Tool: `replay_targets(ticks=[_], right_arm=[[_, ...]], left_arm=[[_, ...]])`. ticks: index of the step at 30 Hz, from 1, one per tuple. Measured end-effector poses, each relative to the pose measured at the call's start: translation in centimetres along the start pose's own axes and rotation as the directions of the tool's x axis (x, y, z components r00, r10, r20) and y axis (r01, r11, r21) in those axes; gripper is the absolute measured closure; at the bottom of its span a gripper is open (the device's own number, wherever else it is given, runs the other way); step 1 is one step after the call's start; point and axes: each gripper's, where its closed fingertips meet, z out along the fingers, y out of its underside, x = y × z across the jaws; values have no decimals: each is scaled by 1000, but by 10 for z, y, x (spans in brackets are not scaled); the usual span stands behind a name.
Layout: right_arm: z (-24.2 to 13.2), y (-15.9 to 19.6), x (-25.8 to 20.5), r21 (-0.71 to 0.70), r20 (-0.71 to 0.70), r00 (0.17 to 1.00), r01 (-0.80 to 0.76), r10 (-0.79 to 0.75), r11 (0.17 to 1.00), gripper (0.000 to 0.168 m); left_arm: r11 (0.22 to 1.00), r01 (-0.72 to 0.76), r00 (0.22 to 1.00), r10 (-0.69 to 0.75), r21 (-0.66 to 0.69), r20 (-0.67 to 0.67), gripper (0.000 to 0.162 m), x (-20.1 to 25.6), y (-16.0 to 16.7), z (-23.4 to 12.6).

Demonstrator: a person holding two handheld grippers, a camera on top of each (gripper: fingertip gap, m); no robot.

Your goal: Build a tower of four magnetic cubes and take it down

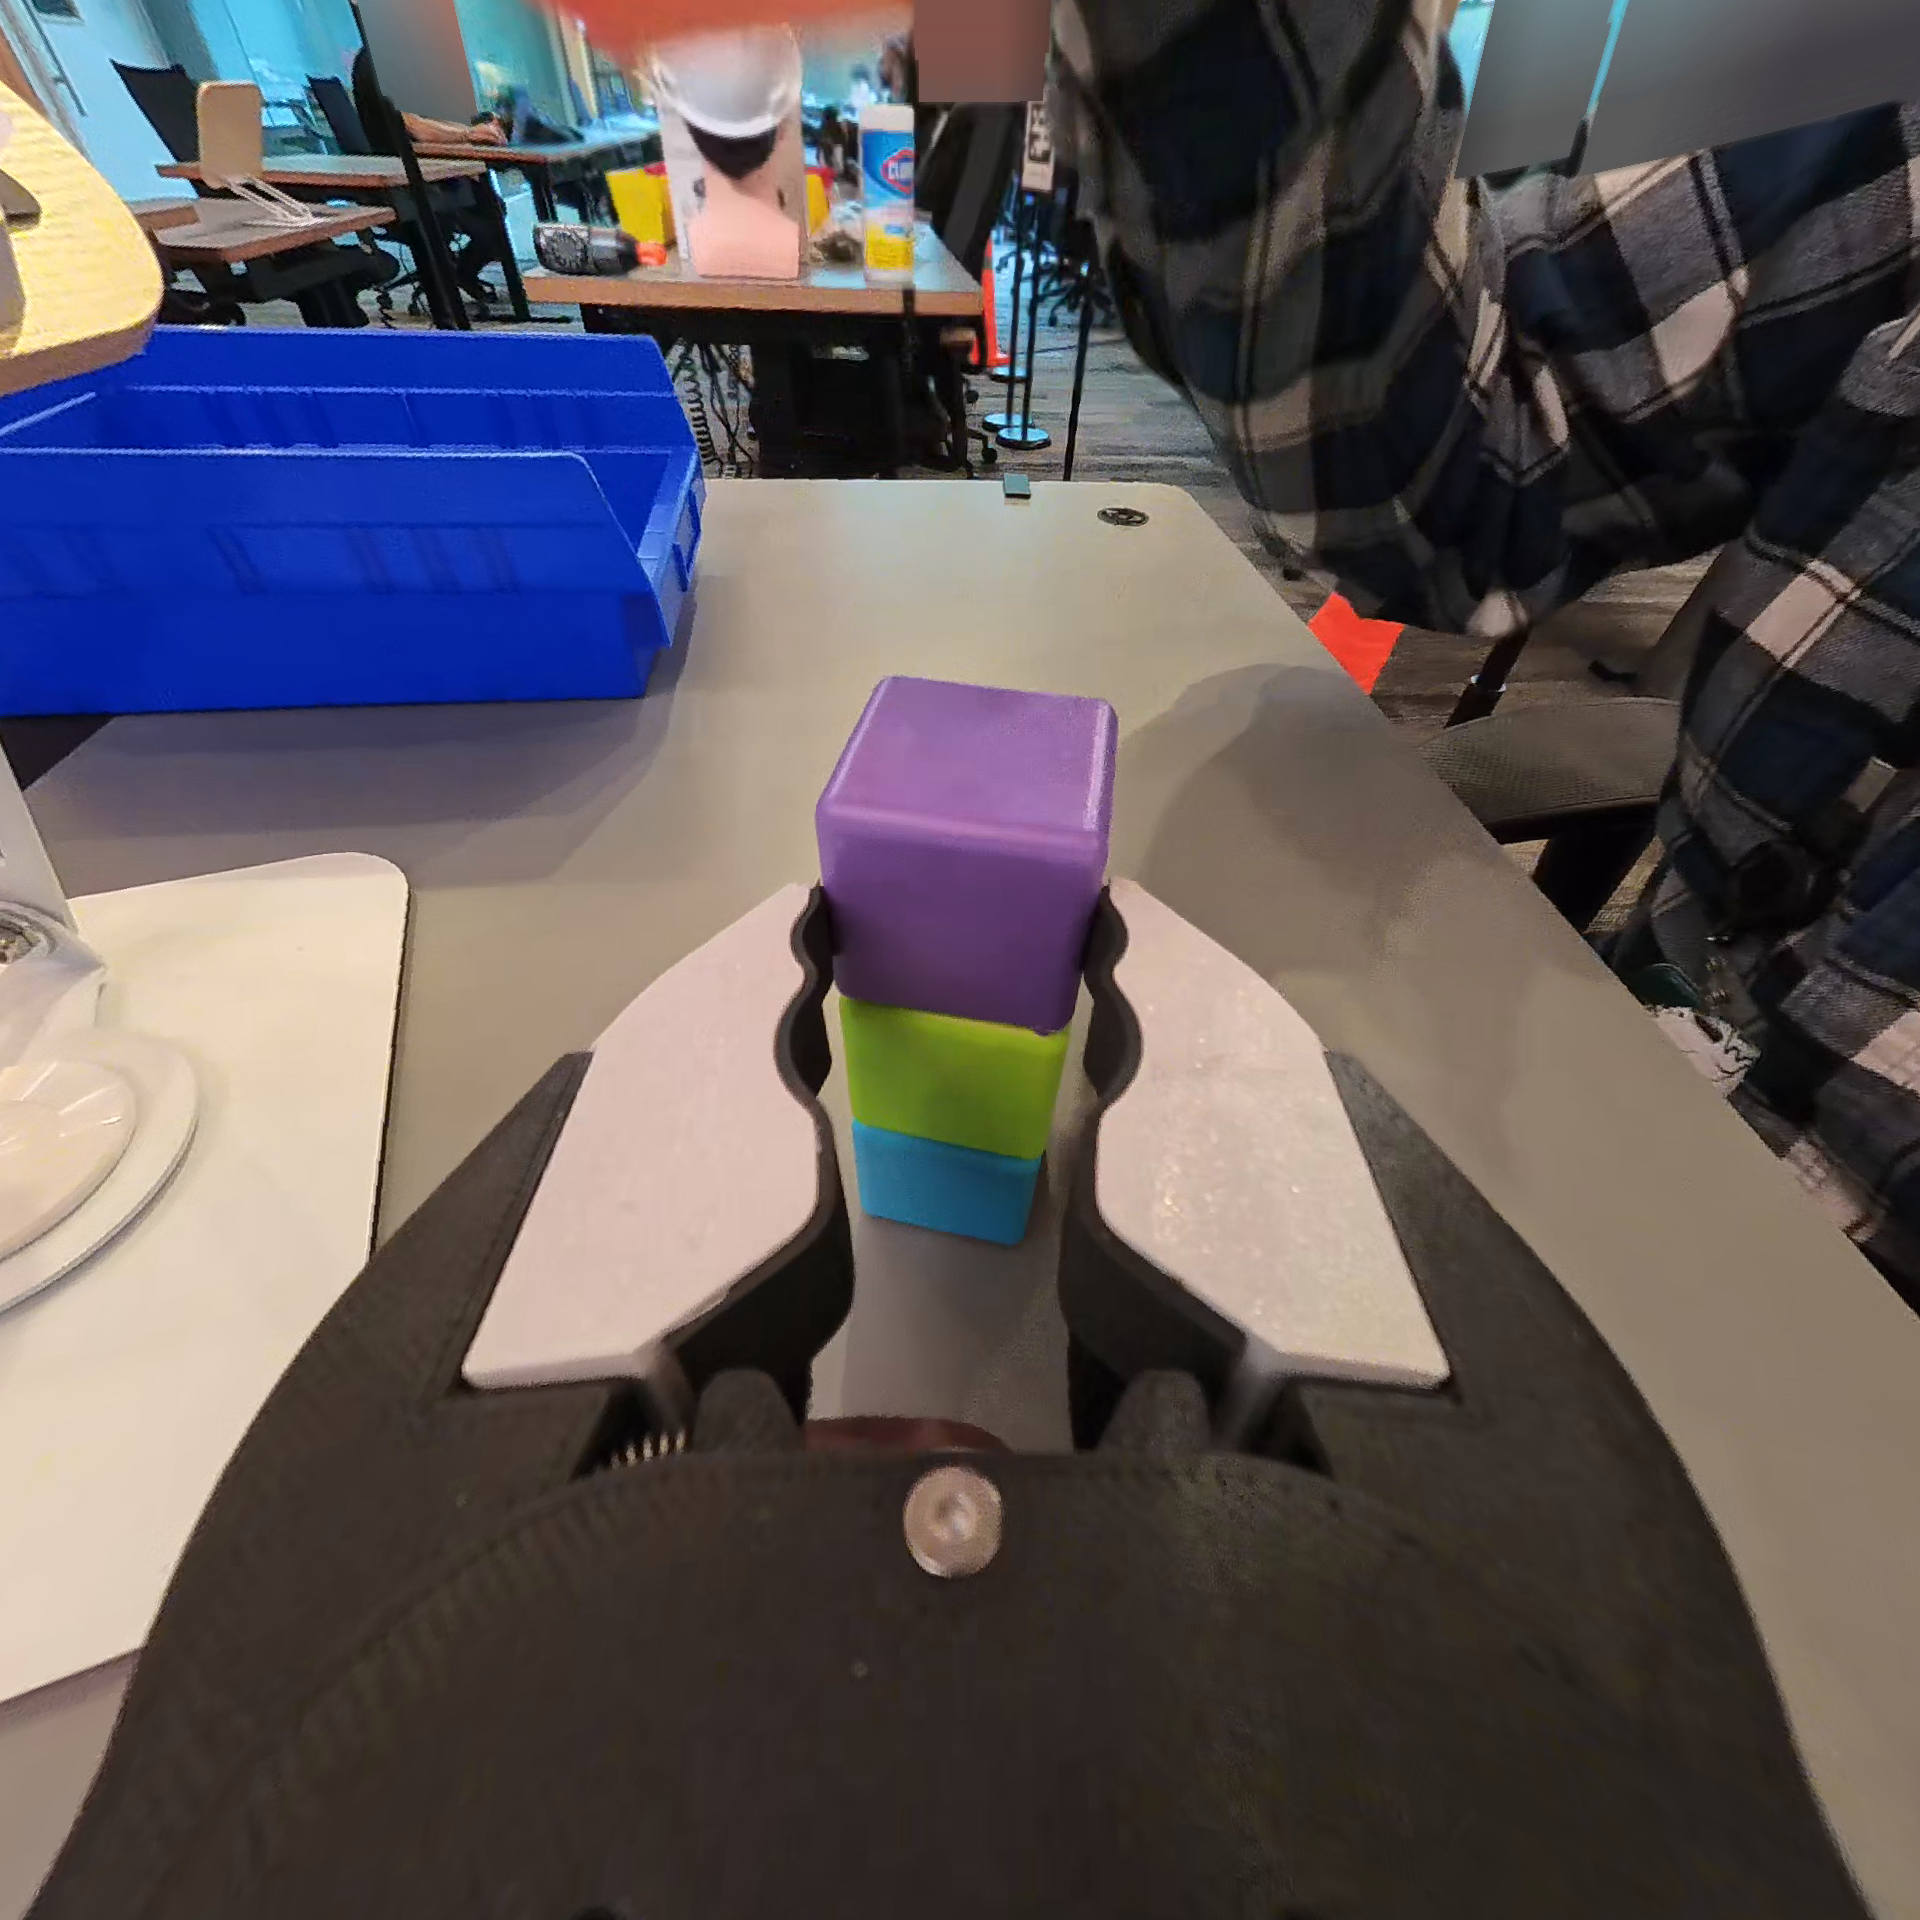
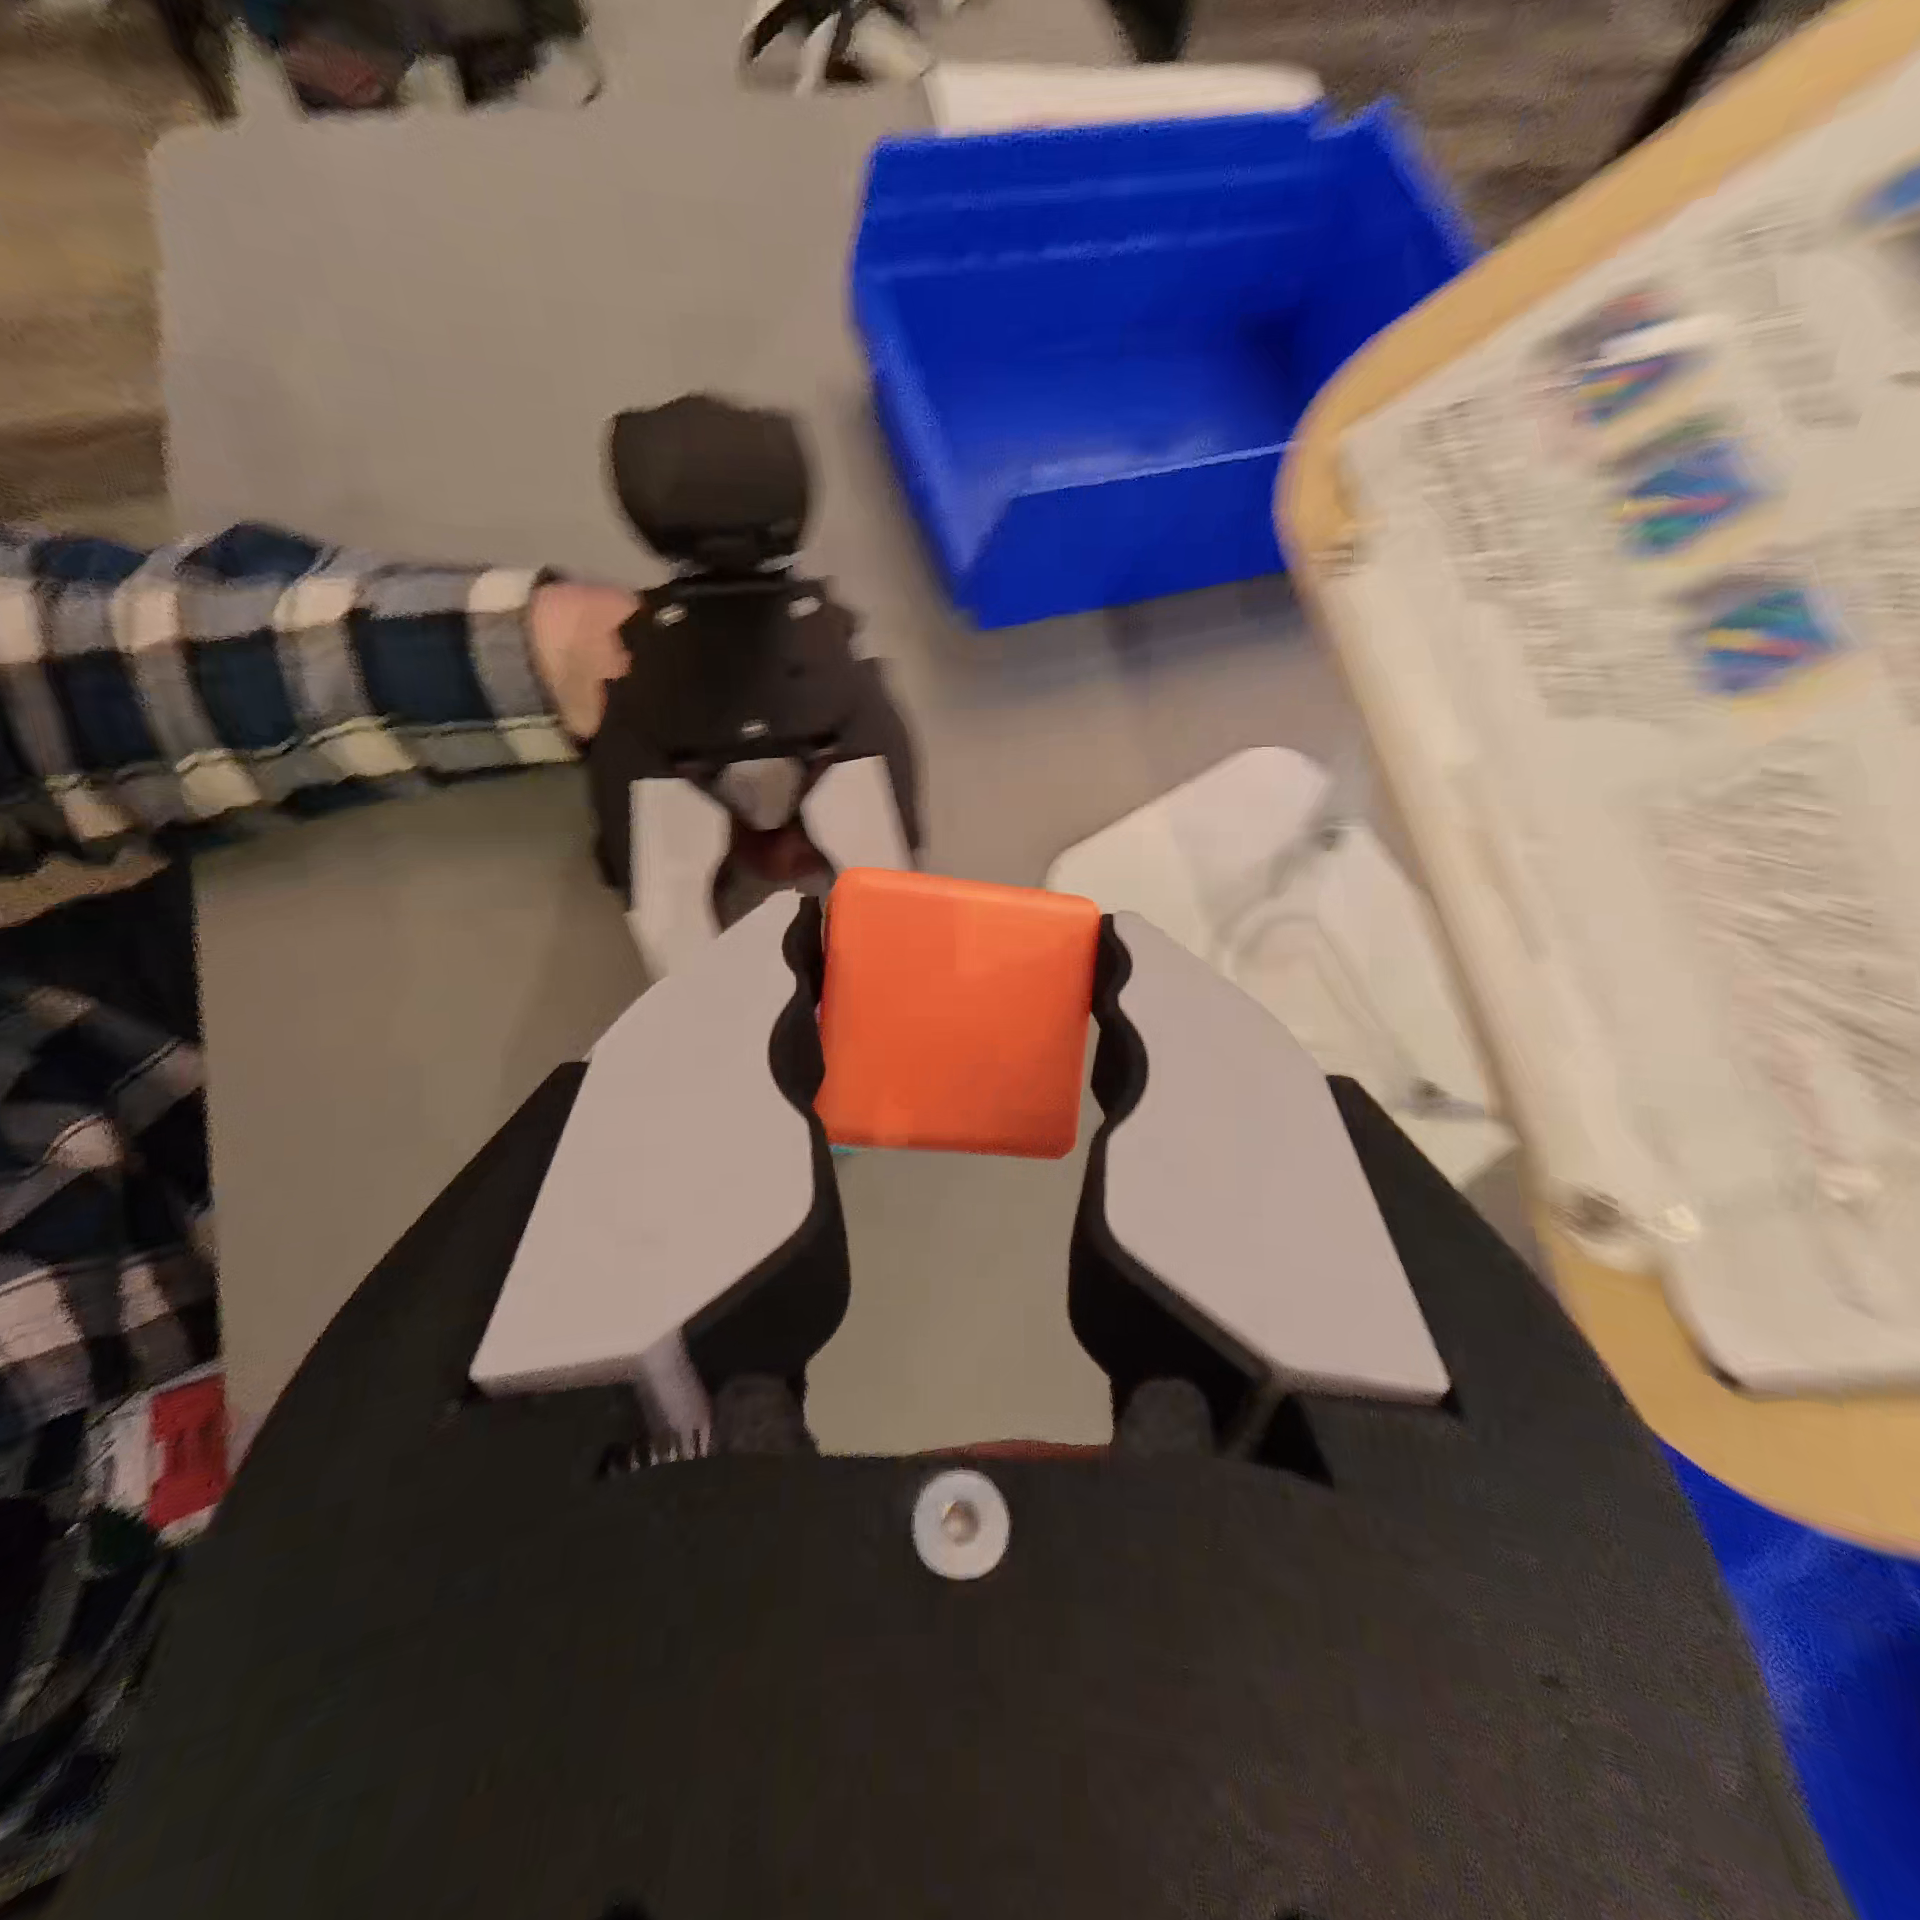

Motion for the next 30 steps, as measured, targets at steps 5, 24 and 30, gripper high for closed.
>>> replay_targets(ticks=[5,24,30], right_arm=[[-81,31,134,41,-370,915,-158,161,987,118],[1,263,325,-197,-602,713,-568,359,799,118],[20,294,330,-308,-618,718,-595,319,742,118]], left_arm=[[1000,2,1000,-2,-3,2,115,0,0,0],[1000,-2,1000,2,-10,0,115,0,0,1],[1000,-4,1000,4,-17,3,115,0,0,1]])
